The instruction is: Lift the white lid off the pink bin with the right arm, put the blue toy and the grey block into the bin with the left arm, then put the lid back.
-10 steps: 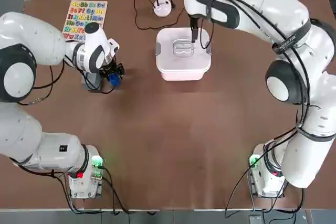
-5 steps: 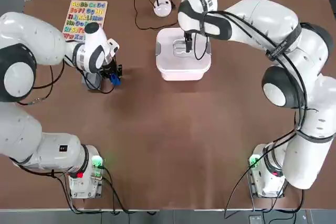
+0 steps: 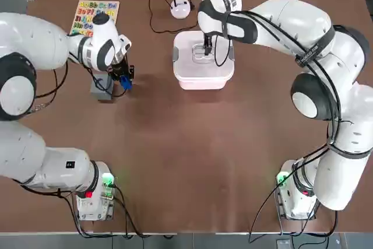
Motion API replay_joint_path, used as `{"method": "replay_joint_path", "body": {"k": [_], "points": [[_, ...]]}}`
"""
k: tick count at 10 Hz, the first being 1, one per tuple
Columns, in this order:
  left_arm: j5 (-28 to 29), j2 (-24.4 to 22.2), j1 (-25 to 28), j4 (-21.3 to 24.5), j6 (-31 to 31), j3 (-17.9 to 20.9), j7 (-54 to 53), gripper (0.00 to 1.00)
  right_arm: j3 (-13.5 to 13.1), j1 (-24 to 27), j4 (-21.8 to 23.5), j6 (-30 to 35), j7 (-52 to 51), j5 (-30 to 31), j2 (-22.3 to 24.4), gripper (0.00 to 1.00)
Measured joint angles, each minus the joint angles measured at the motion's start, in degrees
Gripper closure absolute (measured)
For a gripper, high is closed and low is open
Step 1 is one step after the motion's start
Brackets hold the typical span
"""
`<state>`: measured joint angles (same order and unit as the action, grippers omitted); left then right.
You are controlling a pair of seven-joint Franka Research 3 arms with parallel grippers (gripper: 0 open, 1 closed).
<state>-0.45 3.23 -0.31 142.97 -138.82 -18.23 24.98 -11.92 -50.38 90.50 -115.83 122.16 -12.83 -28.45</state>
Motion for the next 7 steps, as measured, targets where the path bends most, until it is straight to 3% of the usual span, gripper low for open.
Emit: {"method": "replay_joint_path", "body": {"k": [2, 4, 7], "points": [[0.0, -2.3, 0.0, -6.6, 10.1, 0.0, 1.0, 0.49, 0.0, -0.3, 0.1, -0.3, 0.1, -0.4, 0.0, 0.87], [0.0, -2.8, 0.5, -14.4, 19.0, 0.0, 1.9, 0.49, 0.0, -0.6, 0.1, -0.3, 0.2, -0.4, 0.0, 0.93], [0.0, -2.7, 2.3, -22.7, 28.0, 0.0, 2.1, 0.49, -0.2, -0.3, -0.1, -0.1, 0.2, -0.8, 0.0, 0.93]]}}
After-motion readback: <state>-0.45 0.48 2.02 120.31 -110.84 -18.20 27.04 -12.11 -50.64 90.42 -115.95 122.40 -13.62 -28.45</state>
